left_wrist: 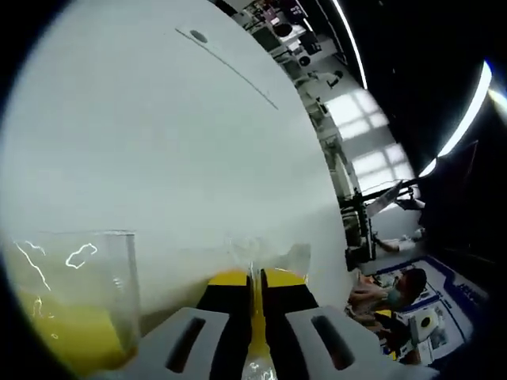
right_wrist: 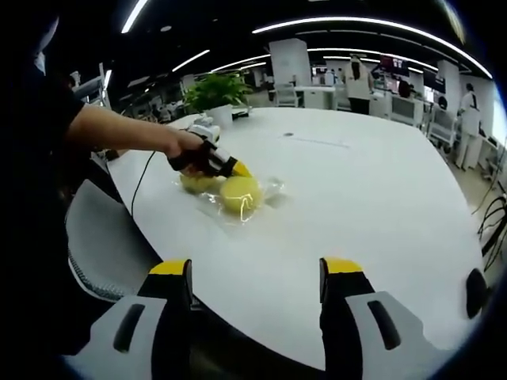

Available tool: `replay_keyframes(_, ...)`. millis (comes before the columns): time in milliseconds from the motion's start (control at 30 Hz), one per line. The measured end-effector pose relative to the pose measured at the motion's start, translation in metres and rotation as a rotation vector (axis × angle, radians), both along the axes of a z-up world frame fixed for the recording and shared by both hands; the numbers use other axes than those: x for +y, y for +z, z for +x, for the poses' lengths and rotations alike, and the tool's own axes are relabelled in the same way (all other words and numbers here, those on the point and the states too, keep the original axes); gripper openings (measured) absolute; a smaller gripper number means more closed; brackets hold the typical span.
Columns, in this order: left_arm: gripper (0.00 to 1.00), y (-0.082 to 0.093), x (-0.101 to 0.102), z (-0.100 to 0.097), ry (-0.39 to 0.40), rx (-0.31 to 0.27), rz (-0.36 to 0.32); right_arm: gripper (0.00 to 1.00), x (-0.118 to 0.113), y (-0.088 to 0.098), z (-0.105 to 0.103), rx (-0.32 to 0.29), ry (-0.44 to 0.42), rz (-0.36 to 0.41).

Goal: Compare the silicone blocks by pressing each to a similar depth, holding the contact briefly, and releasing to observe deformation and rebound differences across the visible hardness samples.

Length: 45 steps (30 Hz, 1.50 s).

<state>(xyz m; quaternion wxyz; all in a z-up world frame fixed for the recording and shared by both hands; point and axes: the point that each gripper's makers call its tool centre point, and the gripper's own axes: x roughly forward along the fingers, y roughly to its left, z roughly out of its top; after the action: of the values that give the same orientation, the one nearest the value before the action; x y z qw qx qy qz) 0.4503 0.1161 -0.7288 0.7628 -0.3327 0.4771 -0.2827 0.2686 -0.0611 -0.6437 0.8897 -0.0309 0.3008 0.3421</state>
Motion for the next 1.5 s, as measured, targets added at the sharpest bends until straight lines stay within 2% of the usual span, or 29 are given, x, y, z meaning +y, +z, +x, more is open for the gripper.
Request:
replay_keyframes(100,0.0,0.003,-0.001,-0.002,-0.024,-0.037,0.009,0.59,-0.001,0.0,0.001,0.001,-0.006,0.006)
replay_keyframes(167,0.0,0.006,-0.001,-0.003,-0.061,-0.091,0.022,0.59,-0.001,0.0,0.001,0.001,-0.007,0.006)
replay_keyframes(233,0.0,0.014,-0.004,-0.005,-0.075,-0.103,-0.01,0.59,-0.001,0.0,0.0,0.002,-0.005,0.003)
replay_keyframes(400,0.0,0.04,-0.008,-0.01,-0.103,-0.196,-0.053,0.59,0.001,0.001,0.0,-0.005,0.0,0.005)
replay_keyframes(533,0.0,0.054,-0.004,-0.015,-0.095,-0.233,-0.105,0.59,0.004,0.001,0.0,-0.005,0.01,-0.001)
replay_keyframes(600,0.0,0.058,0.0,-0.017,-0.079,-0.239,-0.117,0.59,0.008,0.003,-0.001,-0.009,0.018,0.002)
replay_keyframes(633,0.0,0.063,0.001,-0.019,-0.086,-0.266,-0.123,0.59,0.011,0.004,-0.001,-0.013,0.024,0.006)
replay_keyframes(733,0.0,0.074,0.006,-0.024,-0.088,-0.291,-0.128,0.58,0.016,0.006,-0.003,-0.018,0.038,0.003)
replay_keyframes(867,0.0,0.099,0.012,-0.032,-0.104,-0.36,-0.159,0.58,0.021,0.009,-0.005,-0.024,0.053,0.005)
replay_keyframes(1033,0.0,0.121,0.024,-0.04,-0.138,-0.458,-0.124,0.58,0.03,0.013,-0.009,-0.036,0.072,0.008)
replay_keyframes(1233,0.0,0.146,0.039,-0.045,-0.143,-0.502,-0.123,0.58,0.037,0.015,-0.013,-0.045,0.094,-0.001)
replay_keyframes(1400,0.0,0.182,0.042,-0.05,-0.144,-0.564,-0.137,0.58,0.045,0.019,-0.012,-0.058,0.11,0.001)
replay_keyframes(1433,0.0,0.185,0.043,-0.05,-0.142,-0.567,-0.139,0.58,0.047,0.021,-0.011,-0.065,0.114,-0.003)
replay_keyframes(1500,0.0,0.203,0.043,-0.051,-0.139,-0.59,-0.164,0.58,0.052,0.024,-0.009,-0.076,0.12,0.0)
